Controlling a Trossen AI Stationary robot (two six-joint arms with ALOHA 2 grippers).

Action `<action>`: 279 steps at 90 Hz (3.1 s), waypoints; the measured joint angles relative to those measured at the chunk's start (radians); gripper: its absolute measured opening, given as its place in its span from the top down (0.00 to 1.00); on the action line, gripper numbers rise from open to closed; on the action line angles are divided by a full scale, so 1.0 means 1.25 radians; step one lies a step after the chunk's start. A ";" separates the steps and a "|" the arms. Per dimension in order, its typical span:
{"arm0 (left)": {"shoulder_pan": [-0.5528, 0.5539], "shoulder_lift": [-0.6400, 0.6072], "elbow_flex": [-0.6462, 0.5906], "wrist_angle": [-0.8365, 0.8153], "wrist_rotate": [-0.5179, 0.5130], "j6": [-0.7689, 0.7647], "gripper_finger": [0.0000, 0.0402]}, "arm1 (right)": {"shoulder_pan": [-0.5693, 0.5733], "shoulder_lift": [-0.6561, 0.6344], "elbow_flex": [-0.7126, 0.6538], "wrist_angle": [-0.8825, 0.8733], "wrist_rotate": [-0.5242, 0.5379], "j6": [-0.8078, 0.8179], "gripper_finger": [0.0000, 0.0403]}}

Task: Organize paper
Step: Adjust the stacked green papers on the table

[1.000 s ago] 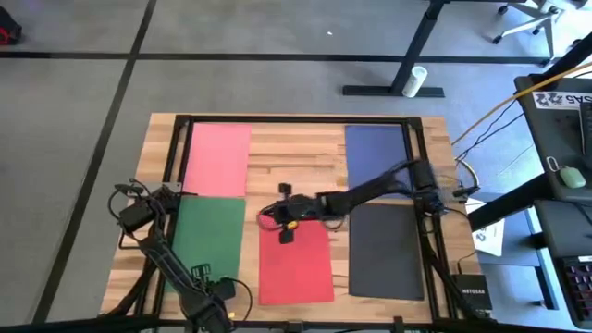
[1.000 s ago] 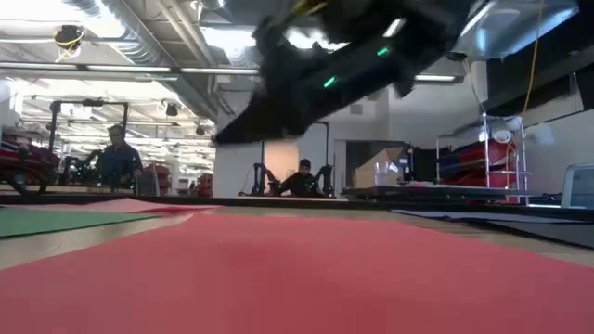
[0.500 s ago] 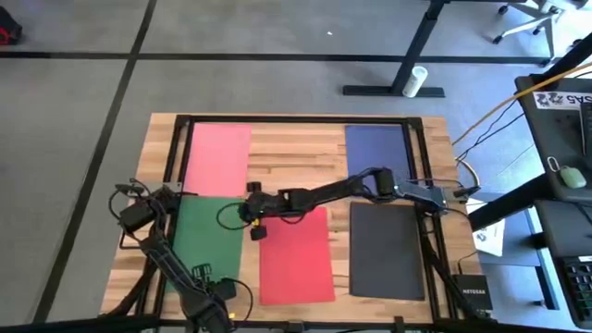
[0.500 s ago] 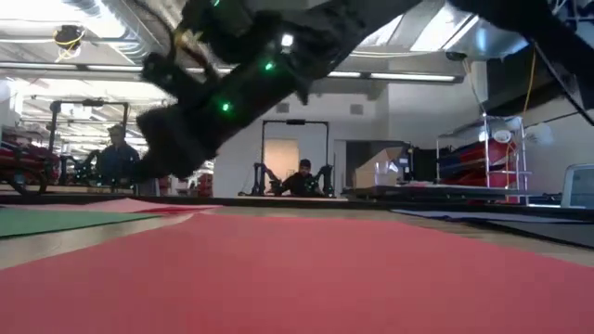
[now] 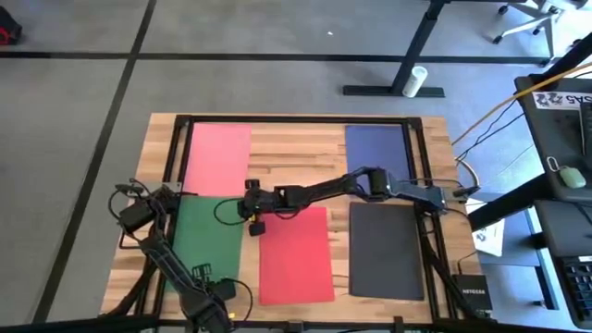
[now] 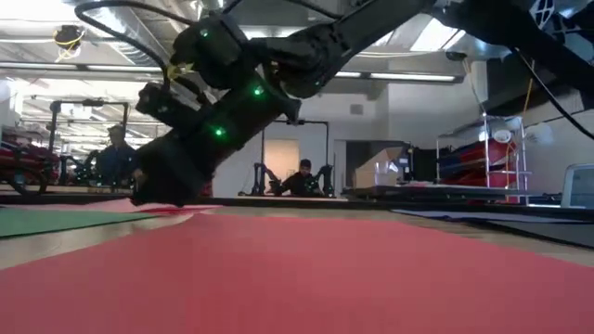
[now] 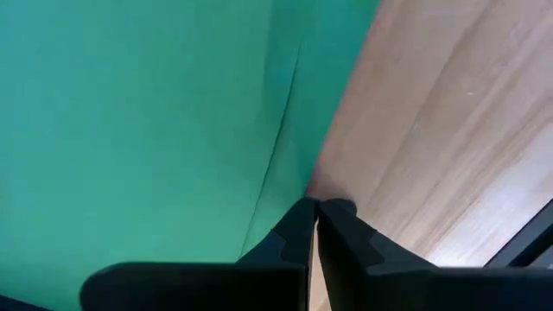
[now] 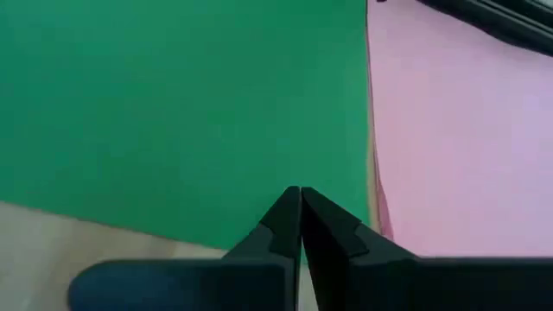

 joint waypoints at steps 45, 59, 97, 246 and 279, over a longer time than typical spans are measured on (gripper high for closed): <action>0.000 0.000 0.000 0.000 -0.001 -0.003 1.00 | 0.001 0.039 0.033 -0.012 -0.049 0.006 1.00; 0.000 0.001 0.004 -0.003 -0.001 -0.005 1.00 | 0.001 0.039 0.033 -0.022 -0.049 0.008 1.00; 0.001 0.004 0.097 -0.001 -0.025 -0.031 1.00 | 0.001 0.039 0.033 -0.034 -0.052 0.009 1.00; -0.003 0.001 0.014 0.056 0.012 -0.022 1.00 | 0.004 0.042 0.029 -0.011 -0.122 0.014 1.00; -0.003 0.001 0.014 0.056 0.012 -0.026 1.00 | 0.007 0.039 0.030 -0.020 -0.165 0.013 1.00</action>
